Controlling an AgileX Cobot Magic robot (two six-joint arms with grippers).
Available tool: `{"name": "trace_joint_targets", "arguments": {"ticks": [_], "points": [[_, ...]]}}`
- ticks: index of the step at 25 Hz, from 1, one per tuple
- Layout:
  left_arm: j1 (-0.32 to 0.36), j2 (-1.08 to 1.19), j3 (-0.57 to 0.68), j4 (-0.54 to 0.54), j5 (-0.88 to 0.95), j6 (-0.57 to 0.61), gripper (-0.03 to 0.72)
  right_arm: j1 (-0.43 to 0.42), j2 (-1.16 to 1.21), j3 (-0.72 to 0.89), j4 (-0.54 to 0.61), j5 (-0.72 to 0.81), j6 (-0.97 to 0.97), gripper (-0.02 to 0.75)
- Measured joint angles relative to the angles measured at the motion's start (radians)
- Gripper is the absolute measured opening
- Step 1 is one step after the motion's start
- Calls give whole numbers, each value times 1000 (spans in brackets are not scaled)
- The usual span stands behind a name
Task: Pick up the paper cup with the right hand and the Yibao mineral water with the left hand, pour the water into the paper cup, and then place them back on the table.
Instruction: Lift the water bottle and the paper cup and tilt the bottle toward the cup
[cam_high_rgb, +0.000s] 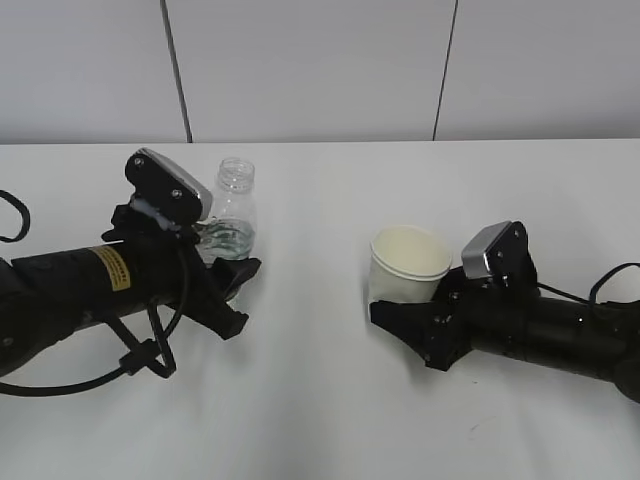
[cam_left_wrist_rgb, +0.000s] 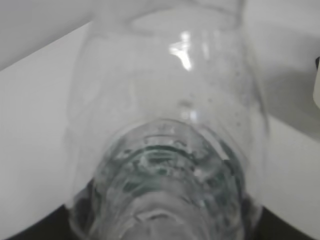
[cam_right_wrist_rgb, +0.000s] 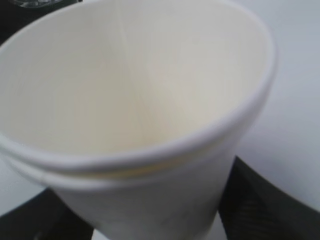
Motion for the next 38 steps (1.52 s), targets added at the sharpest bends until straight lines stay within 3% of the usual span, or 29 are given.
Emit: {"name": "trace_joint_targets", "arguments": {"ticks": [12,17,23,38], "points": [[0,-86,-36,112,225,6,344,2,0,-150,-216,58,232,516],[0,-92,-90,150,321,6,342,55,0,-228,-298,134,313,515],[0,-93,-132,200,415,6,342,110,0,-304,-342,198,361,515],[0,-113,-230,286,592,7,338,112,0,-391,-402,213,443,515]]}}
